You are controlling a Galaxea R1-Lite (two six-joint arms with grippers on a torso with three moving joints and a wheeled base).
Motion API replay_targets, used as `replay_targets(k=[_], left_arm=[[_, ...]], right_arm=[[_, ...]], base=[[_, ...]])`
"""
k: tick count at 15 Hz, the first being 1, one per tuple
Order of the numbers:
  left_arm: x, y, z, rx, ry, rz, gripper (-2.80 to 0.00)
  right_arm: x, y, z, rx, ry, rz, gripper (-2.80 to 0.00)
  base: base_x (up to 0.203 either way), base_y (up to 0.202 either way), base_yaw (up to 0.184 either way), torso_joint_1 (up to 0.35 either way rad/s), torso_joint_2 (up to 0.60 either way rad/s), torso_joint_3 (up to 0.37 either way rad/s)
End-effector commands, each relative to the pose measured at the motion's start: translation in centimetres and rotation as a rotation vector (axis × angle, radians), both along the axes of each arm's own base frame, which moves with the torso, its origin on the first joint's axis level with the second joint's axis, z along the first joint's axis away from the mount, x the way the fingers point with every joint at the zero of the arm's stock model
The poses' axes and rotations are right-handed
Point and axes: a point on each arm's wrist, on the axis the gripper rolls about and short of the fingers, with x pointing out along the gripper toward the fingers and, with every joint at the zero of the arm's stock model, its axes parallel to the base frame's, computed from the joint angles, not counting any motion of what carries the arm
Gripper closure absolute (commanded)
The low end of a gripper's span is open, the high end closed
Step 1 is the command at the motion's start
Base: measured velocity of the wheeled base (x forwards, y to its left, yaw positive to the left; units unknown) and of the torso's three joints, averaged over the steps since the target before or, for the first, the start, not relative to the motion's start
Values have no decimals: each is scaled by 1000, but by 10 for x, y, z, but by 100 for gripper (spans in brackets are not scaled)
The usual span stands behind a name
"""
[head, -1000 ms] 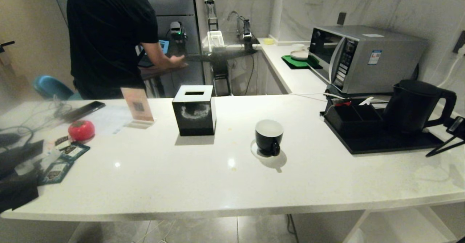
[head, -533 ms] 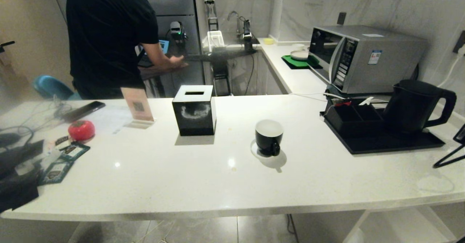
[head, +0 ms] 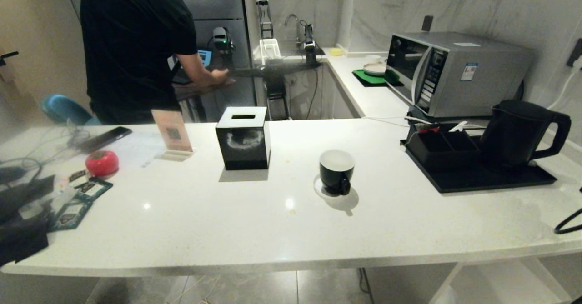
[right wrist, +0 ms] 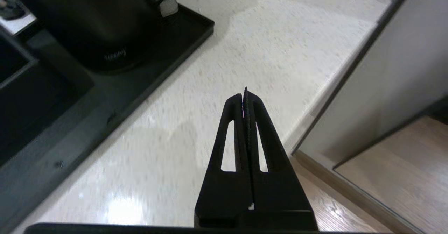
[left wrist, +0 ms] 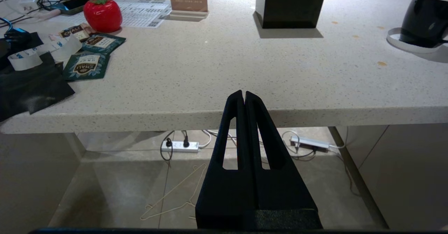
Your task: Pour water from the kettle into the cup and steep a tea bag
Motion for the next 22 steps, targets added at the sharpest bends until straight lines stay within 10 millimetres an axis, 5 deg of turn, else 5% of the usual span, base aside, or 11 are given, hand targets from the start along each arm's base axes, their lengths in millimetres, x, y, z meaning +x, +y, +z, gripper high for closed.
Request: replay_targets(k=[1,10,16,22], left_arm=[[0,0,0,0,0,1,0],[0,0,0,0,0,1,0],[0,0,0,0,0,1,0],[0,0,0,0,0,1,0]], right_arm=[[-14,8,8,-15,-24,1,0],[-67,54,24,-80,-58,193,0],[-87,99,39,-112,-118,397,0],[-93,112,44,-146,-136,473,0]], base=[[0,0,0,0,0,0],[0,0,0,0,0,0],[0,0,0,0,0,0],[0,0,0,0,0,0]])
